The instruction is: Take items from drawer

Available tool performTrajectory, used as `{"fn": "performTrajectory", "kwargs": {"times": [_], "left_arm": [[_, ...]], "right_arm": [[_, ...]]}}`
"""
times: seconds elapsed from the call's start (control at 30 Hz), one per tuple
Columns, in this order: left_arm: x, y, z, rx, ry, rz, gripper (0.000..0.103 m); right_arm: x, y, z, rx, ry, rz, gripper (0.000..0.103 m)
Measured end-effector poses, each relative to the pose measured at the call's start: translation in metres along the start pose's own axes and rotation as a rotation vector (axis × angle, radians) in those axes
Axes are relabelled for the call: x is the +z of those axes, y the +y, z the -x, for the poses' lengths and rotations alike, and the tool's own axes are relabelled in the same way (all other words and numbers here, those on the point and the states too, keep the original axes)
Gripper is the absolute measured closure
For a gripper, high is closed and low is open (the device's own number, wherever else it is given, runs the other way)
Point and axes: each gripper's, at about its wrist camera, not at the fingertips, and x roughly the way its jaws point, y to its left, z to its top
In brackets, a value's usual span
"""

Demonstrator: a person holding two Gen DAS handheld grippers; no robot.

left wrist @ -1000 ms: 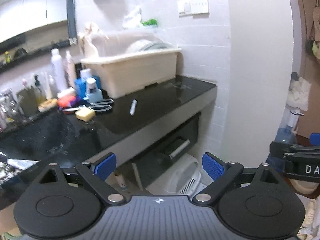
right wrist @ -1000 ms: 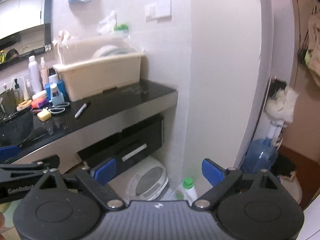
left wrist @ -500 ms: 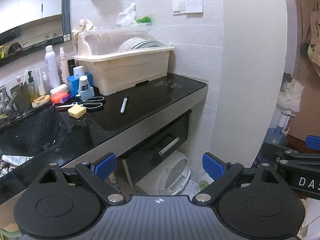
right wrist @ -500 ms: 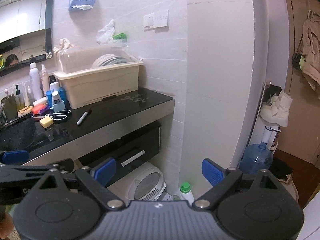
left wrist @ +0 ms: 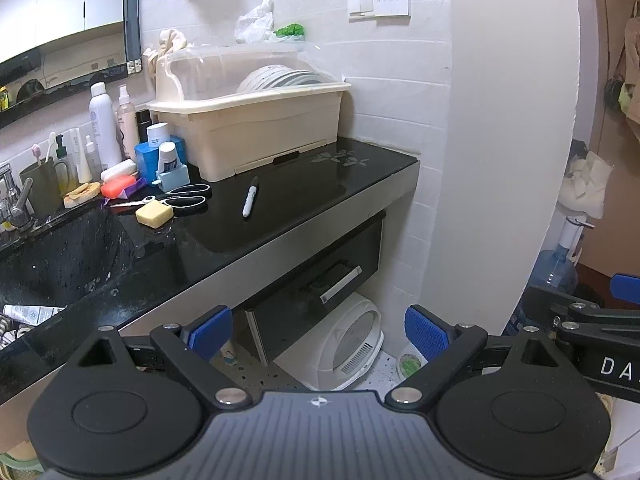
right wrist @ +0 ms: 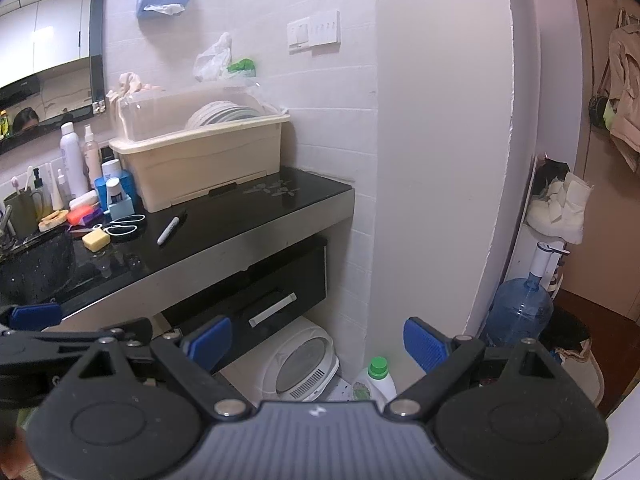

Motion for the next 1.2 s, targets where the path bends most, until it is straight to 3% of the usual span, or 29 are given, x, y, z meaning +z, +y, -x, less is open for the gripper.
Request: {"fn": "performTrajectory", "kwargs": {"times": [1.2], "left_arm": [[0.0025, -0.0004, -0.0026, -0.005, 0.001, -0.001, 0.009]], "right_arm": [[0.0017, -0.0064, 0.0012, 0.013, -0.001, -0.011, 0.010]]}}
